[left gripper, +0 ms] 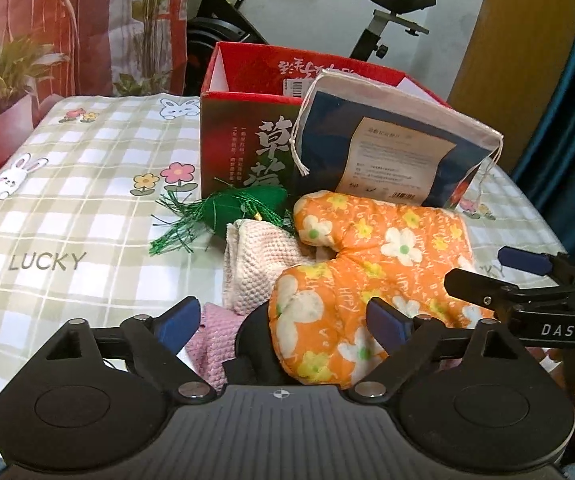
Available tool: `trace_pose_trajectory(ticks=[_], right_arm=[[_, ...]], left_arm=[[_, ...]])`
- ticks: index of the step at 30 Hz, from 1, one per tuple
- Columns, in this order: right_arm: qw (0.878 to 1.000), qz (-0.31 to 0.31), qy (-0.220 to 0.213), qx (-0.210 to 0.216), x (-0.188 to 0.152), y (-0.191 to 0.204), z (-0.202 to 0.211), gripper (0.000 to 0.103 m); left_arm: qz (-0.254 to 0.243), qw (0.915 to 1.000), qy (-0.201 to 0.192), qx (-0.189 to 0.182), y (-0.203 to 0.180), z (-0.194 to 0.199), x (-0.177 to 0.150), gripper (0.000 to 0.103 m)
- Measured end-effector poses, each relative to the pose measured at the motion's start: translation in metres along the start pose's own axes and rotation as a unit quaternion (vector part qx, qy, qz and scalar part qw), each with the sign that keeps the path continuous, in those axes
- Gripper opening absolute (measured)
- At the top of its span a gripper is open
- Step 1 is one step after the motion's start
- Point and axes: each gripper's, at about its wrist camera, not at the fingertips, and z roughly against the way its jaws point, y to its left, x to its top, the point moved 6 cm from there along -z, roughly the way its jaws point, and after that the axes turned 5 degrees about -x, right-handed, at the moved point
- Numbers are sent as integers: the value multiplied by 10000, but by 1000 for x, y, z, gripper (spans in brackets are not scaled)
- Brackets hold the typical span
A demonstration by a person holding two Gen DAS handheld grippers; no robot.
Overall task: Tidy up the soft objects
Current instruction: 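Move the left tool back to the orange floral oven mitt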
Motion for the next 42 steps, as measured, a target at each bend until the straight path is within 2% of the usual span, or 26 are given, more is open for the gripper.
trace_pose_trajectory(ticks=[4, 15, 21, 24, 26, 32, 36, 39, 41, 42], right_arm=[[10000, 62, -15, -61, -1, 1, 1, 103], [9999, 81, -86, -104, 0, 0, 4, 103], [9999, 131, -79, -28, -1, 2, 6, 103], [9999, 109, -21, 29, -2, 2, 4, 103], [9999, 120, 0, 47, -3, 3, 3, 103], [9998, 158, 39, 112, -4, 5, 2, 102], [9997, 164, 79, 171, -6, 7, 1, 102], [9996, 164, 109, 212, -7, 7, -1, 102], [9996, 152, 103, 232, -7, 7, -1, 102], [9996, 140, 95, 239, -7, 6, -1, 102]], left_arm=[[-84, 9999, -26, 140, 1, 2, 0, 97], [-128, 9996, -26, 241, 0, 7, 0, 98], [-58, 9998, -121, 121, -1, 14, 1, 92], [-47, 9999, -117, -7, -4, 13, 1, 83], [-27, 9999, -85, -109, -6, 10, 0, 73], [205, 9985, 4, -503, -5, 4, -4, 57], [248, 9973, 69, -689, -8, -3, -7, 57], [184, 9974, 159, -683, -10, -10, -10, 55], [157, 9984, 72, -547, -6, -11, -10, 18], [156, 9985, 17, -525, -4, -10, -9, 18]])
